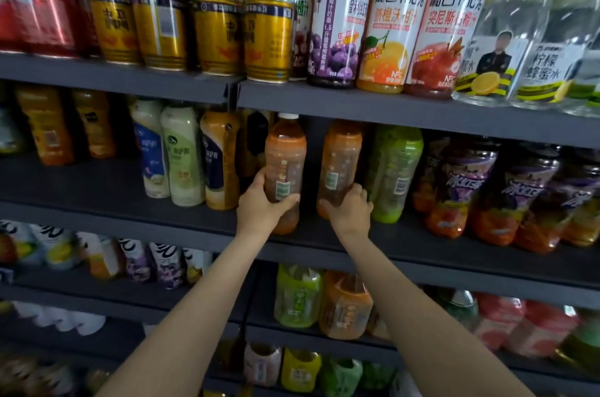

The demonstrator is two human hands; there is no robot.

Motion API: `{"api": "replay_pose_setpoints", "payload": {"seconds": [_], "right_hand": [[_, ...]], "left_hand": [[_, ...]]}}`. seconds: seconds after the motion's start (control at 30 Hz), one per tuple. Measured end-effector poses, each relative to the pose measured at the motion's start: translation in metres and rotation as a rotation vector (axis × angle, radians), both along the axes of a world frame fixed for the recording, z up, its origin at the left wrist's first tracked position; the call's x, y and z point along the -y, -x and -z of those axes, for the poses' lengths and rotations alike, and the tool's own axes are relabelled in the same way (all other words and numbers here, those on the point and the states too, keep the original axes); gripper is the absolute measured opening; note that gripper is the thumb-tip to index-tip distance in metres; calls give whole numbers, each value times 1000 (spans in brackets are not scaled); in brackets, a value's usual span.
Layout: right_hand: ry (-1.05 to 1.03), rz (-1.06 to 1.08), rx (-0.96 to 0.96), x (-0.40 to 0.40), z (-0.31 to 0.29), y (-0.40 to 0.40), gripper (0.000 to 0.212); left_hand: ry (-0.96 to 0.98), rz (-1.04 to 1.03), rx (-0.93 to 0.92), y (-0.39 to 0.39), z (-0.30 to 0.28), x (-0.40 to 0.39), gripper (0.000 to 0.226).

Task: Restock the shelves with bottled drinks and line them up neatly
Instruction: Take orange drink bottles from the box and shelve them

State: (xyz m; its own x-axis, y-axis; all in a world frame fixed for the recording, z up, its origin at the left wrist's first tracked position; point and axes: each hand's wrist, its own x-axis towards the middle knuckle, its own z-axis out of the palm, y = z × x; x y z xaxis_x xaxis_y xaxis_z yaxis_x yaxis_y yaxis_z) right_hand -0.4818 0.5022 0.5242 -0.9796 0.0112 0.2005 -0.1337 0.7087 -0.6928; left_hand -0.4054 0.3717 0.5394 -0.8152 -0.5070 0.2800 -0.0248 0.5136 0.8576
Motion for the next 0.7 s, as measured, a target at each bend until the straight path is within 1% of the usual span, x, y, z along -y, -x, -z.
{"api": "replay_pose_setpoints", "payload": {"seconds": [0.17, 0.3, 0.37, 0.47, 0.5, 0.53, 0.6, 0.63, 0.67, 0.7], "right_hand": [[-4, 68, 63, 10, -5, 27, 70], [16, 110, 58, 16, -8, 38, 68], [68, 148, 52, 20, -9, 38, 66], [195, 159, 50, 27, -4, 30, 70], [198, 141, 7, 29, 2, 25, 69], [156, 117, -72, 30, 9, 19, 68], [-18, 43, -210, 28, 19, 13, 63], [-121, 4, -235, 28, 21, 13, 60], [-199, -19, -220, 26, 20, 15, 57], [-232, -26, -175, 25, 17, 18, 56]], "left_hand": [[14, 13, -15, 4, 3, 4, 74], [11, 16, -41, 9, 7, 7, 73], [19, 15, -48, 11, 8, 8, 73], [25, 11, -58, 13, 9, 8, 73], [22, 13, -59, 14, 9, 8, 73], [21, 16, -59, 16, 10, 9, 73], [25, 23, -63, 19, 11, 10, 72], [29, 26, -67, 21, 11, 11, 72], [35, 28, -68, 22, 11, 11, 72], [40, 28, -69, 24, 11, 12, 72]]}}
